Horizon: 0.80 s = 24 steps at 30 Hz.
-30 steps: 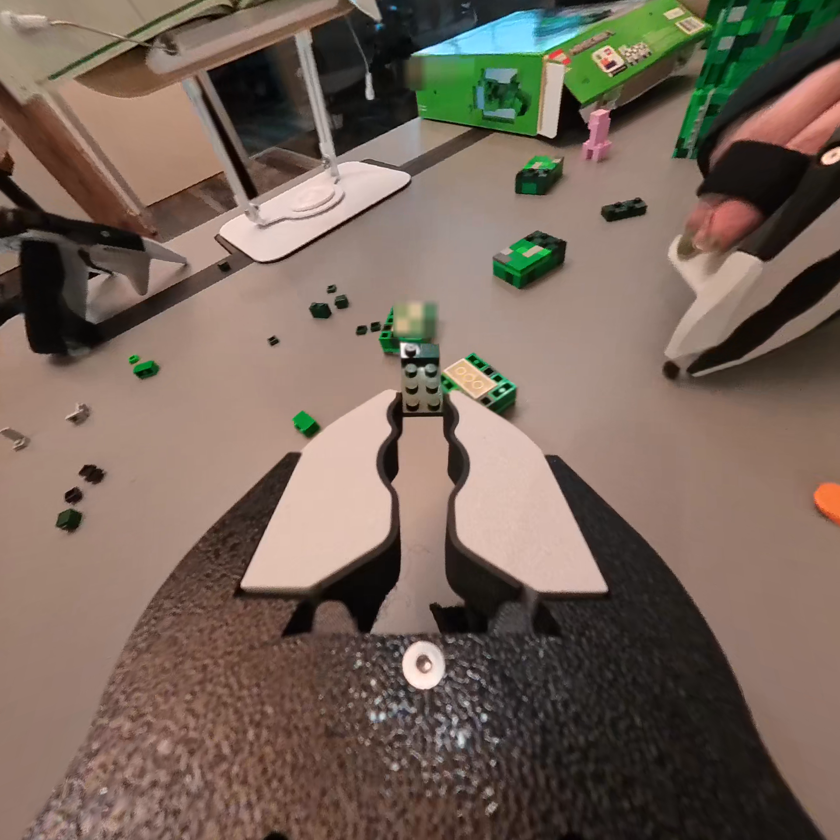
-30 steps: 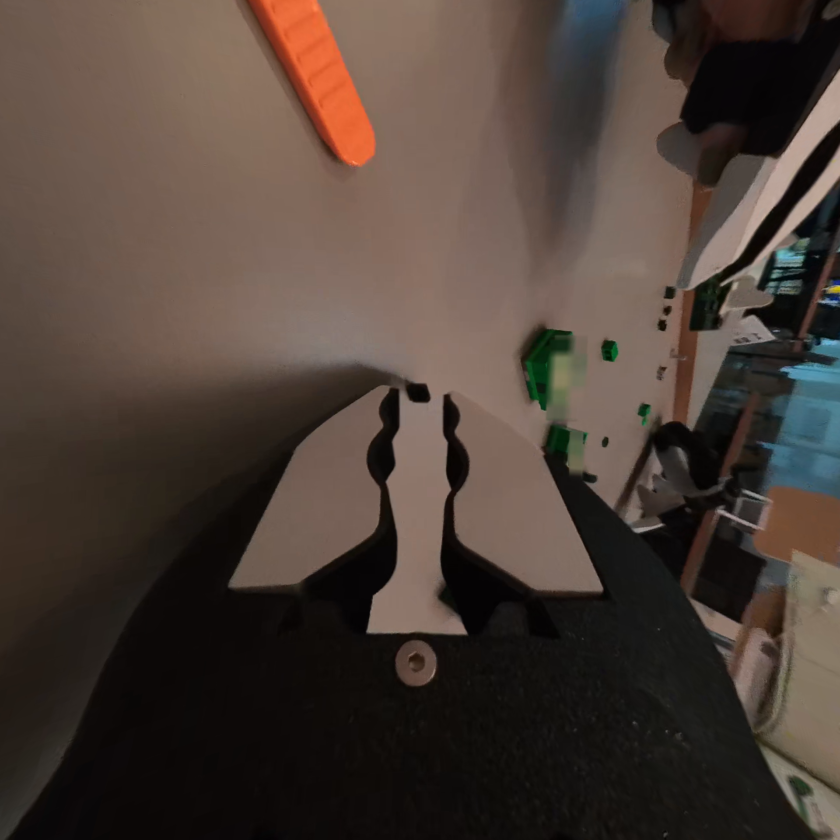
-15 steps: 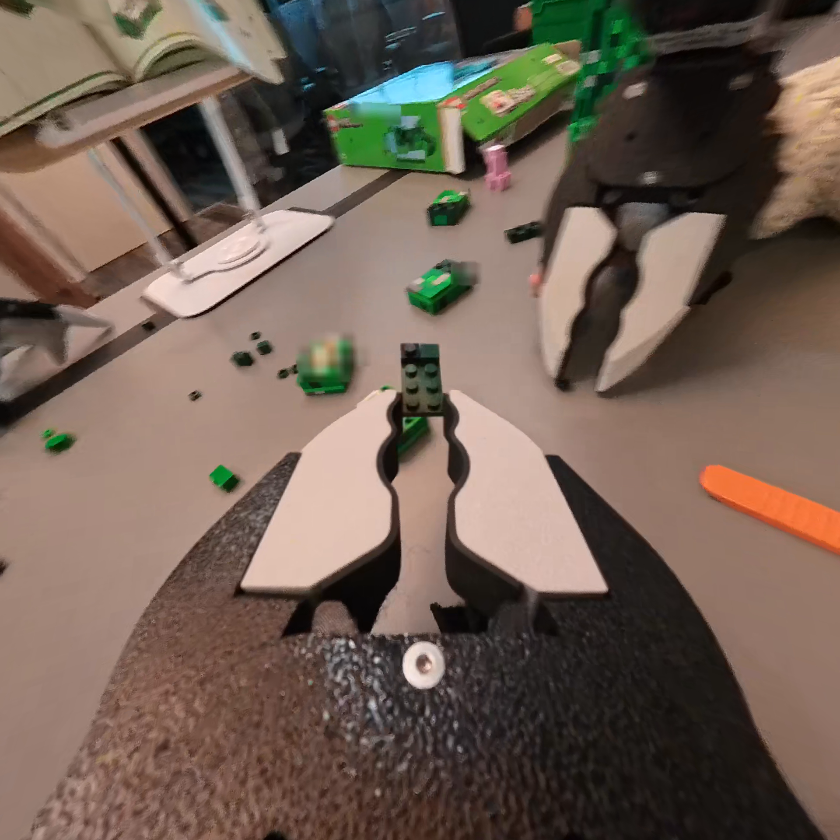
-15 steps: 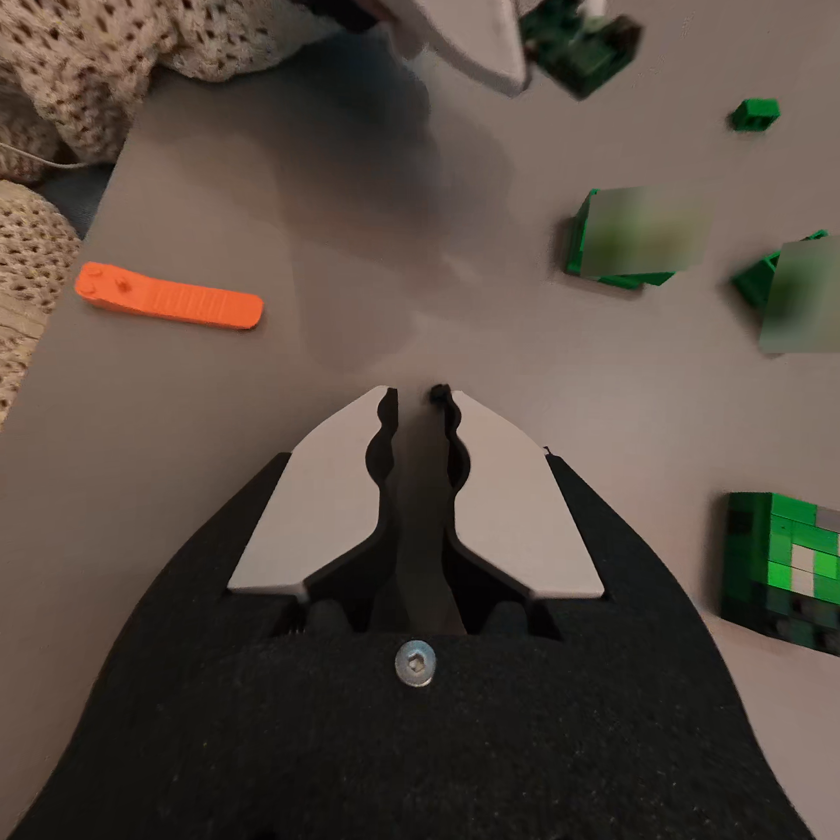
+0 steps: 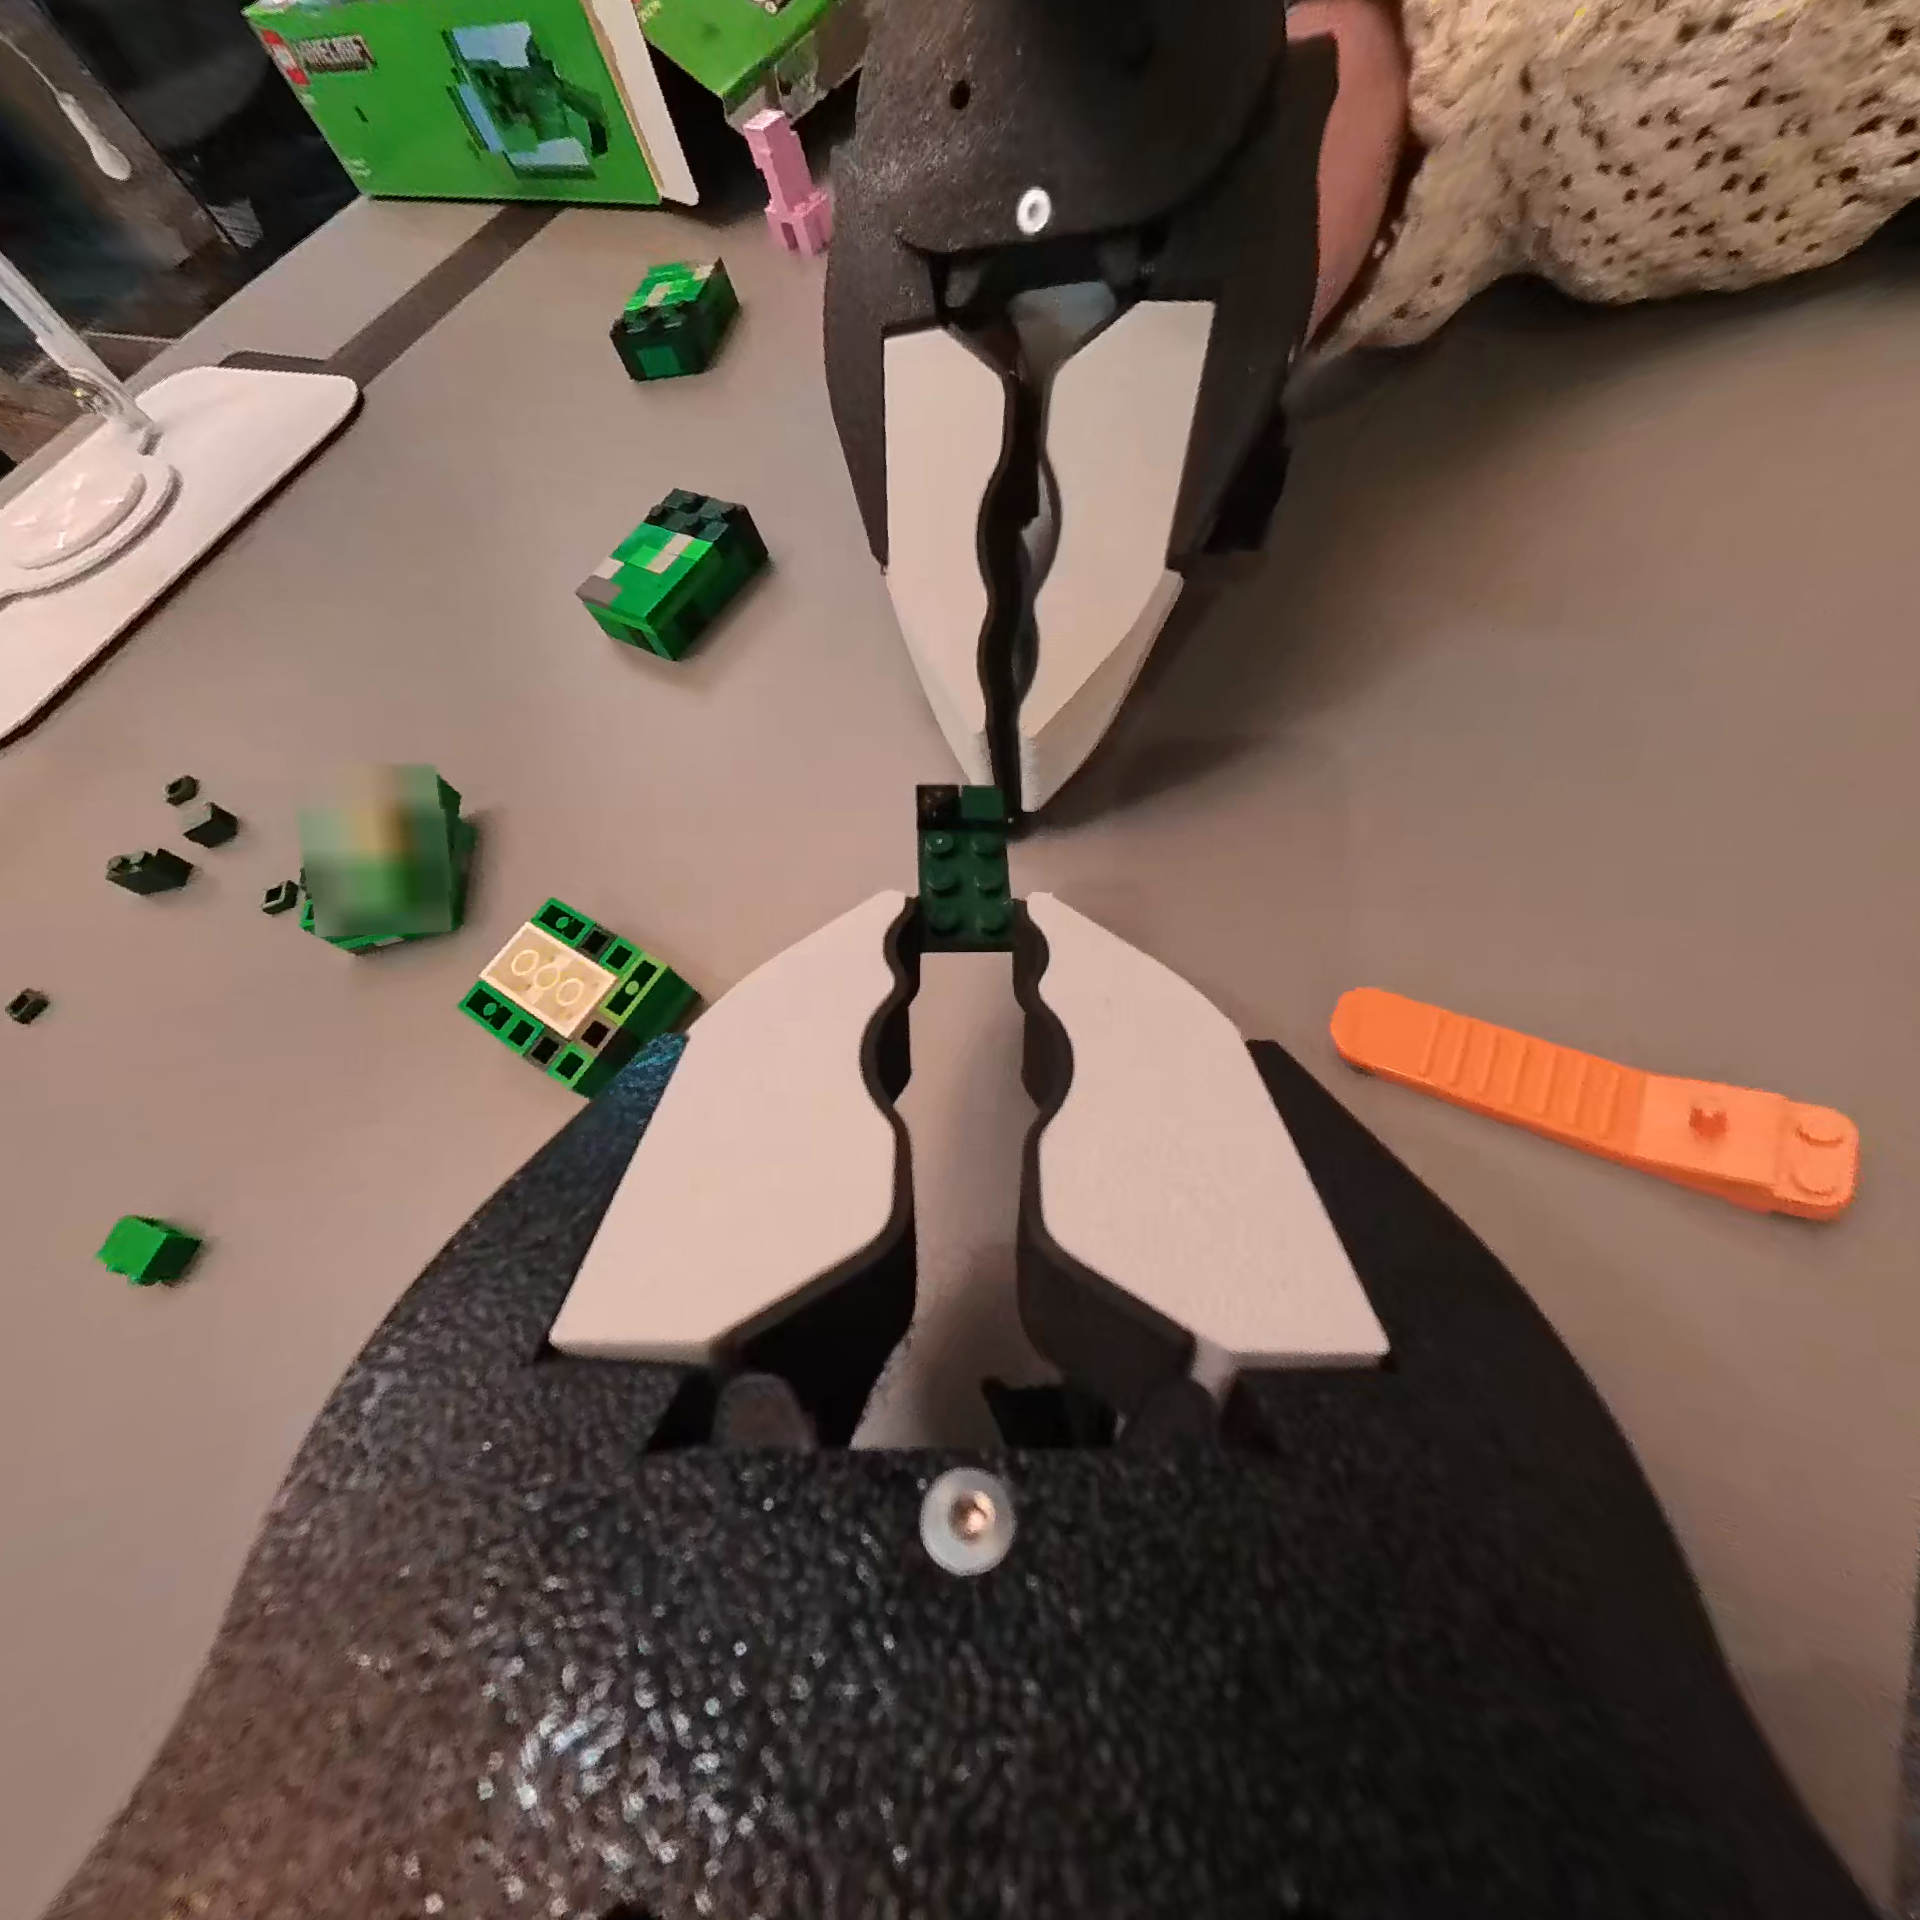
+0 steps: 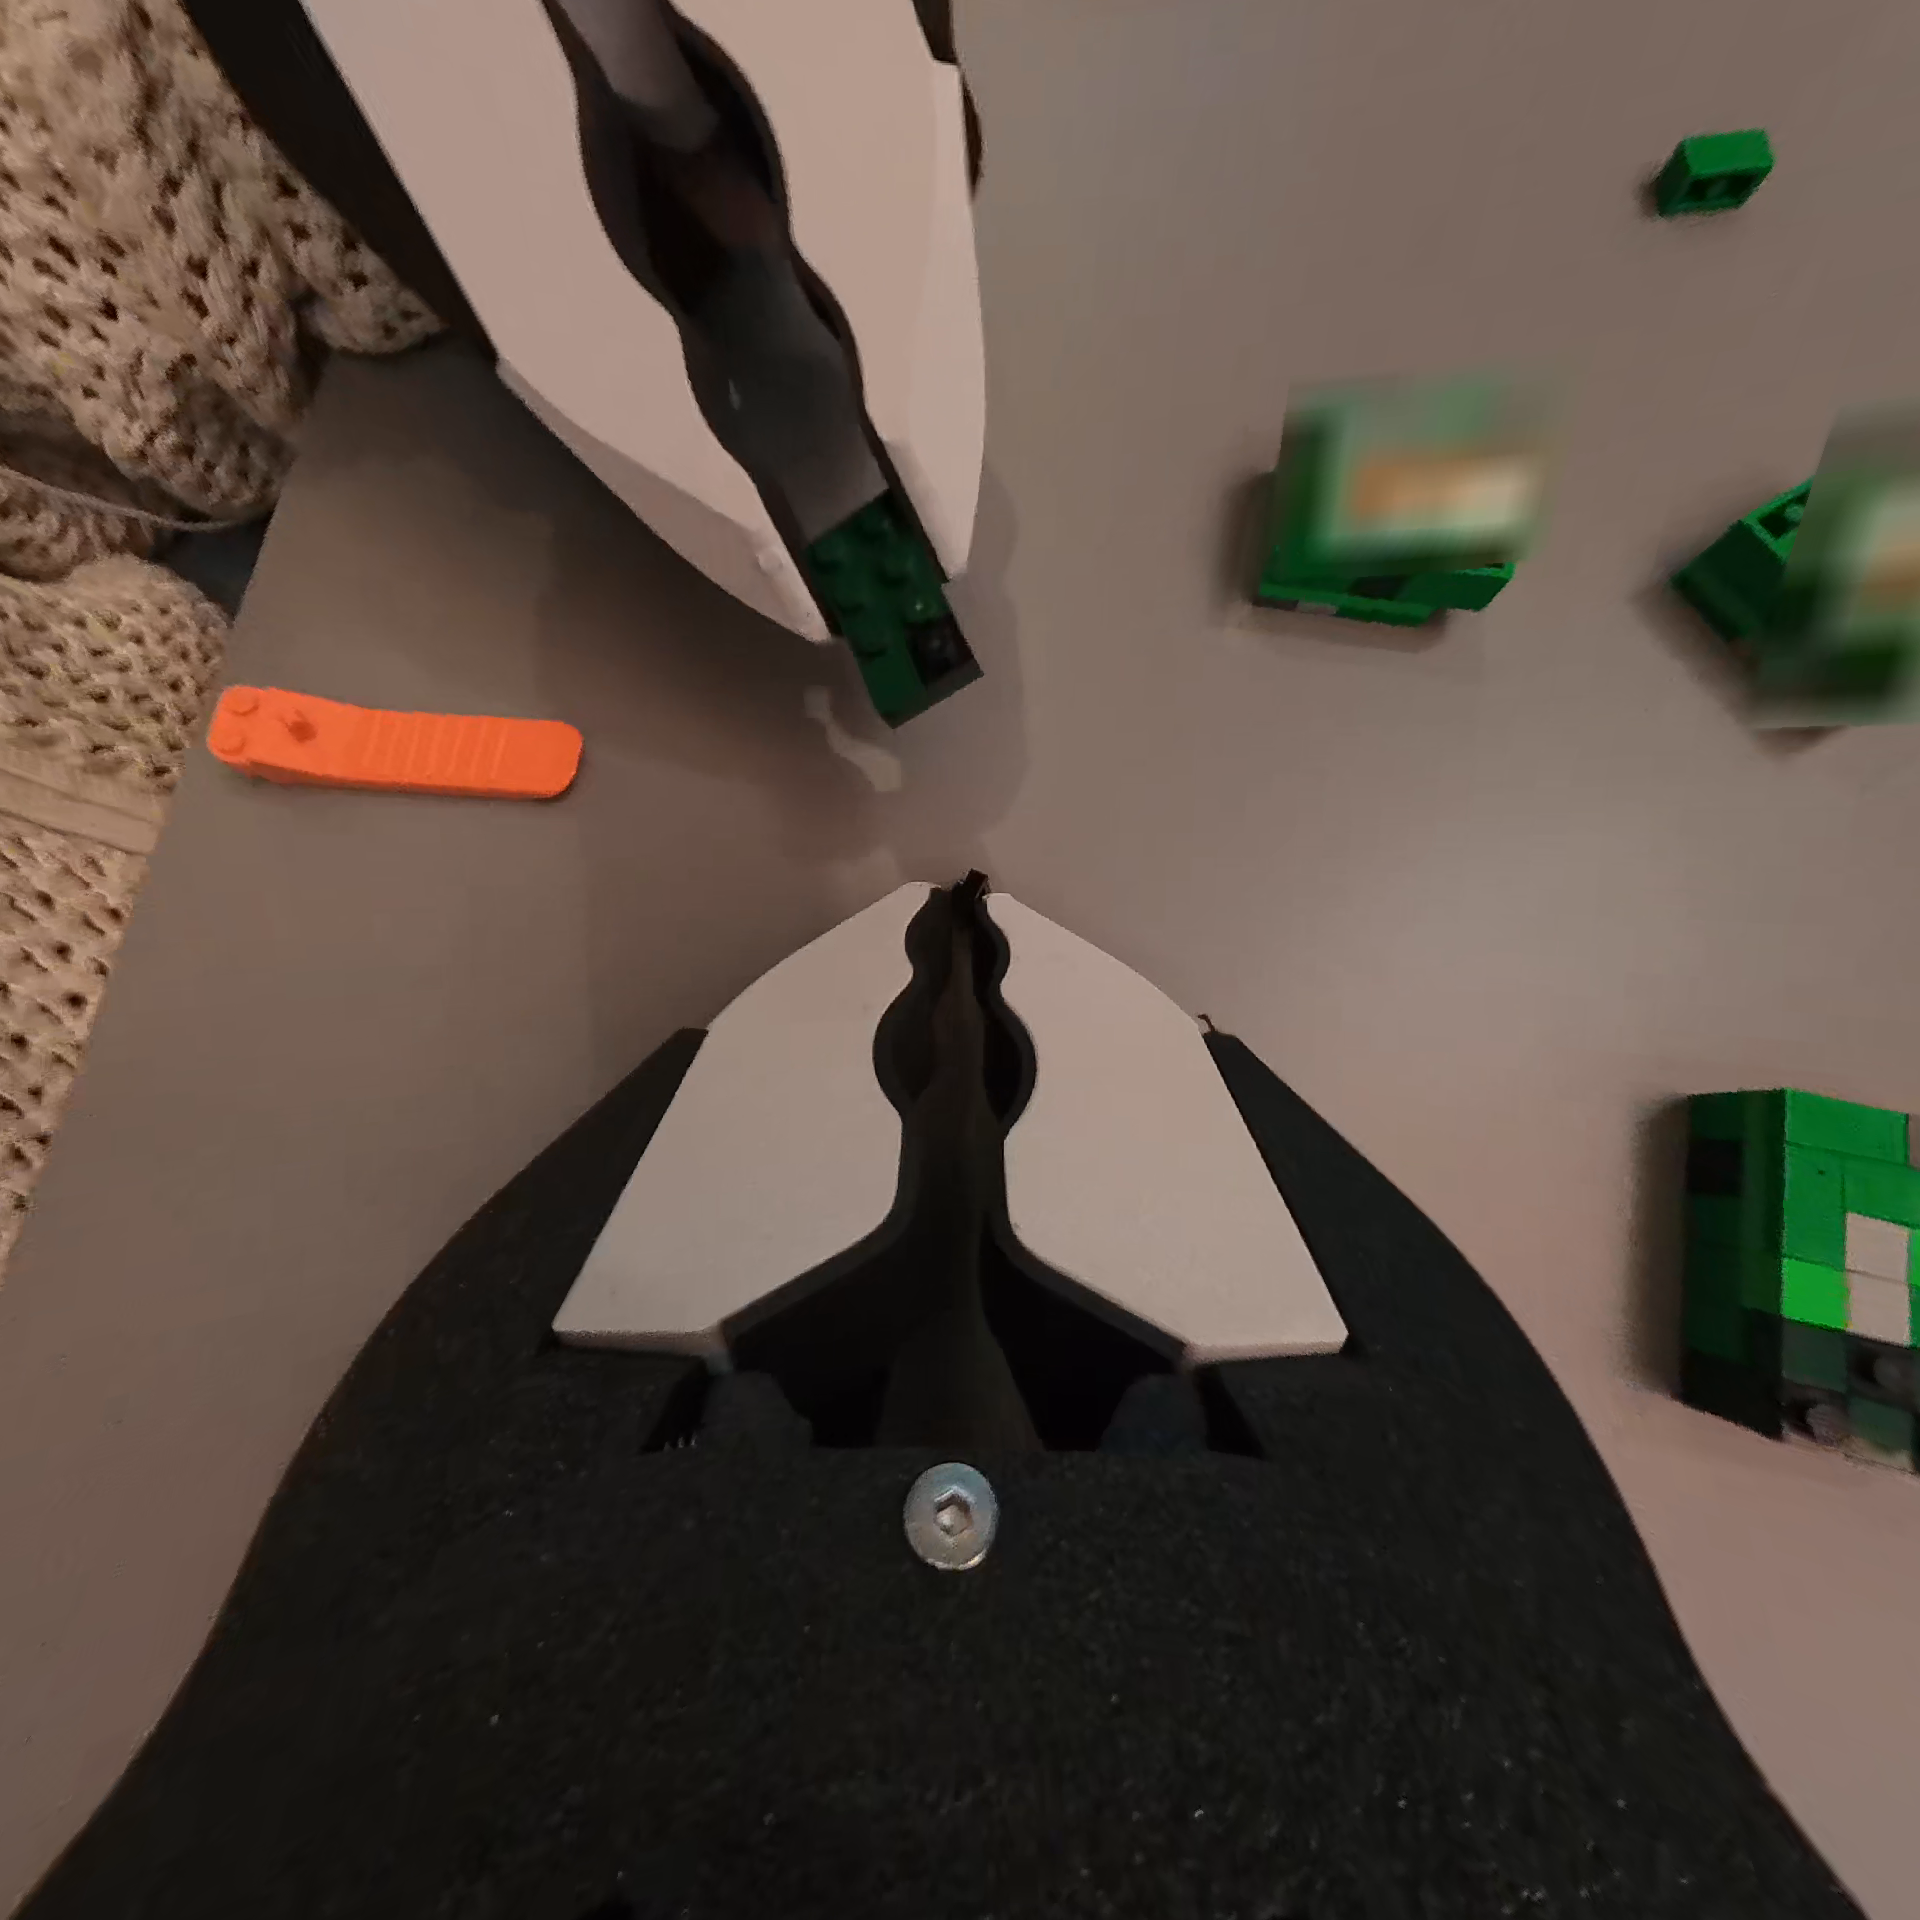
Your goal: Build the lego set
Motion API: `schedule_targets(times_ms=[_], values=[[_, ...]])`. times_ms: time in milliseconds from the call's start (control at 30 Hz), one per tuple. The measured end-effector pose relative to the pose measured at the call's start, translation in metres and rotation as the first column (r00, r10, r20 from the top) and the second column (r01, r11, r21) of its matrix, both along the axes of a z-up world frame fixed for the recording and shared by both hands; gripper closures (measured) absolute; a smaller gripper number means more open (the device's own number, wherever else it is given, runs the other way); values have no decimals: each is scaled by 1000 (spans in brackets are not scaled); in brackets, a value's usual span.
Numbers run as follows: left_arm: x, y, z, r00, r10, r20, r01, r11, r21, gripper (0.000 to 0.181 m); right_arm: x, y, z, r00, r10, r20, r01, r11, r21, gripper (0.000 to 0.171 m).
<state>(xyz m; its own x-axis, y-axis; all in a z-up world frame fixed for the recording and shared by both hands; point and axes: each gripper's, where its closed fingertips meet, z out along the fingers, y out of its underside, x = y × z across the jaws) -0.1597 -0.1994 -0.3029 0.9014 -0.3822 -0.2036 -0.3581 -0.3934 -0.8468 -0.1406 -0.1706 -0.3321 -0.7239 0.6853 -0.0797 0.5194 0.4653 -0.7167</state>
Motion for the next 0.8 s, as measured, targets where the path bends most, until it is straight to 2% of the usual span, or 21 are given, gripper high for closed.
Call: schedule_targets(times_ms=[100, 167, 267, 367, 567, 733, 800], values=[[-2, 0, 1, 1000, 7, 6, -7, 1000, 8, 165, 0, 2, 1, 993, -55, 101, 63, 995, -75, 168], [-1, -1, 2, 1000, 1, 22, -1, 1000, 12, 165, 0, 2, 4, 970, -82, 229, 125, 976, -180, 168], [4, -2, 2, 999, -29, 33, 29, 1000, 3, 165, 2, 7, 3, 865, -103, 491, 264, 926, -270, 168], [8, -2, 0, 998, -53, 38, 54, 998, -24, 165, -2, 11, 2, 764, -125, 634, 379, 881, -283, 169], [12, -2, -6, 997, -71, 31, 73, 996, -57, 165, -3, 23, 1, 751, -222, 622, 369, 922, -117, 167], [11, 0, -3, 997, -67, 37, 68, 997, -30, 165, -2, 33, 4, 781, -270, 563, 363, 930, -58, 151], [11, 0, -2, 997, -66, 49, 67, 997, -24, 165, -1, 31, 8, 832, -242, 499, 317, 946, -71, 143]])
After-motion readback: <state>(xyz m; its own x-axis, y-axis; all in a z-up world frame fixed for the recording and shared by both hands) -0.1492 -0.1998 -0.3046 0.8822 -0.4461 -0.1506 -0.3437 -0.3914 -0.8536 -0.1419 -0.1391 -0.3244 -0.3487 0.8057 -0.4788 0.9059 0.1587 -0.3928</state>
